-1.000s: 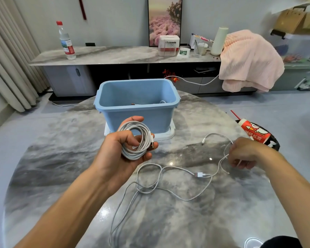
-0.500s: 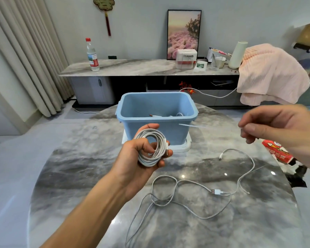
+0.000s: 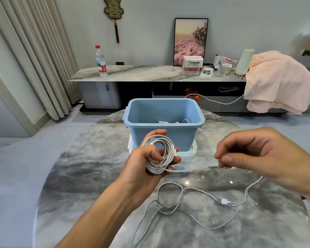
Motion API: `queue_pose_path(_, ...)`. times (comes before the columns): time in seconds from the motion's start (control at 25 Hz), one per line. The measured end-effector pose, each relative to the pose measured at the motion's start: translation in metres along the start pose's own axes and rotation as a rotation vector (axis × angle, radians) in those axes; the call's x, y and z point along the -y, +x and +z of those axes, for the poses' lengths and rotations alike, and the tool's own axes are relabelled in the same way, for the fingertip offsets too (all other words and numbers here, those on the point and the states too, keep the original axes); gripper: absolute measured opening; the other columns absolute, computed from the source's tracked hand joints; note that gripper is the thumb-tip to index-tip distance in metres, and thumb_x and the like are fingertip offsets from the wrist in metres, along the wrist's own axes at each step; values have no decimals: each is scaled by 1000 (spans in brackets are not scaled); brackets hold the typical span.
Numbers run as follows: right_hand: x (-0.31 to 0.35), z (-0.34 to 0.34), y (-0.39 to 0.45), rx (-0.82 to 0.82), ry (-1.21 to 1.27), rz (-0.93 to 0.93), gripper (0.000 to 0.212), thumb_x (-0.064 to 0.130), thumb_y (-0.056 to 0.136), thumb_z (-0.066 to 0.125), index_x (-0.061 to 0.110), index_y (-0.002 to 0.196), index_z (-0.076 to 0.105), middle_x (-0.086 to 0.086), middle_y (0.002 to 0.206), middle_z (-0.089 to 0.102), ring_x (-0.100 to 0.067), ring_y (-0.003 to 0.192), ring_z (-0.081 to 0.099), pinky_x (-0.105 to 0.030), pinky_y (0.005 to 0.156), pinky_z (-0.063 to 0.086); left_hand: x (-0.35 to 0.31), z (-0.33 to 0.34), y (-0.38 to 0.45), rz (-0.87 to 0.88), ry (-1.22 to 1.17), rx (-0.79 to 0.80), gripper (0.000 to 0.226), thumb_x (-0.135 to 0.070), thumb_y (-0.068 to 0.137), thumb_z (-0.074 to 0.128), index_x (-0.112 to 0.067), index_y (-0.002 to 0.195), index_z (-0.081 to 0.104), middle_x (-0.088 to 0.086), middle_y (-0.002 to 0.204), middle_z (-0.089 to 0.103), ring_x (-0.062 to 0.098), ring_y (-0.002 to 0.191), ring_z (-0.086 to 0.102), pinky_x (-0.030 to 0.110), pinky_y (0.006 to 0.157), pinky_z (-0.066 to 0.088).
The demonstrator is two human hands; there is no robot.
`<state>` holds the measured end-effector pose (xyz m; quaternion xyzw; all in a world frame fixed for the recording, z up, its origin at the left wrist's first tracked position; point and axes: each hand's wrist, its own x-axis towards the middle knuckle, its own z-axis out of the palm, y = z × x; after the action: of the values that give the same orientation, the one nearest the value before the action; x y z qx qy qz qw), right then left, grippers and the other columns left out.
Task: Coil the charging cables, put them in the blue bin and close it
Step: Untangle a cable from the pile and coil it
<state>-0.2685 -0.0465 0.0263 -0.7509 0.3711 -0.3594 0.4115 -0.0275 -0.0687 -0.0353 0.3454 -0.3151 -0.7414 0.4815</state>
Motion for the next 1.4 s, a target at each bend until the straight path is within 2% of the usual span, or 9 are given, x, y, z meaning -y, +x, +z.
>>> queue_pose_path(0.2,13,12,1,-137,-321,-179,12,40,80,67,33,87,73,10,79,73,-13,76,71,-24,70,54,-3,-1,0,29,-21,-2,61,5,59,35,-20,107,65,23,97,59,36,78,59,33,60,39)
queue_pose_path(0.36,5,26,7,-190,-569,-327,8,25,85,71,21,88,76,14,81,71,-9,76,67,-29,67,50,-1,1,-2,37,24,59,66,1,53,41,-19,110,66,20,99,60,37,80,61,34,60,38)
queue_pose_path(0.56,-11,62,18,-317,-870,-563,13,8,90,68,11,101,75,1,91,72,-24,75,64,-36,66,54,5,7,-9,108,180,104,68,1,54,42,-13,116,66,14,96,65,32,74,64,32,54,37)
queue_pose_path(0.64,-10,74,18,-482,-671,-491,21,6,89,71,16,106,70,4,92,73,-17,78,67,-30,71,55,6,10,-11,151,237,118,64,1,54,42,-12,111,67,16,93,63,29,72,66,32,55,37)
queue_pose_path(0.8,-2,93,28,-706,387,-121,39,-10,79,70,15,106,56,-2,79,74,-12,75,72,-20,71,54,5,12,-16,205,322,161,65,1,57,41,-14,115,66,14,102,67,41,88,67,32,57,40)
queue_pose_path(0.92,-1,99,31,-715,681,26,39,-6,78,67,12,110,55,-5,85,75,-13,76,71,-19,67,53,4,15,-19,224,347,150,65,0,56,43,-20,112,69,10,101,70,39,88,67,30,56,43)
queue_pose_path(1.12,-10,110,31,-759,750,286,35,4,81,70,17,113,61,0,104,75,-9,85,70,-22,67,51,9,12,-17,293,591,-13,64,-9,57,48,-40,110,65,2,95,69,28,91,68,32,67,48)
queue_pose_path(1.24,-15,118,31,-683,684,433,8,21,86,70,15,91,71,-1,83,71,-16,71,64,-28,60,49,10,12,-18,325,680,-56,59,-12,64,51,-38,116,61,-11,86,67,9,78,63,22,67,45)
queue_pose_path(1.4,-5,128,31,-657,532,305,15,14,93,62,9,82,71,-3,71,70,-10,62,61,-18,53,49,9,16,-20,299,699,-22,54,-9,67,48,-30,115,60,-13,80,68,2,70,61,15,59,45)
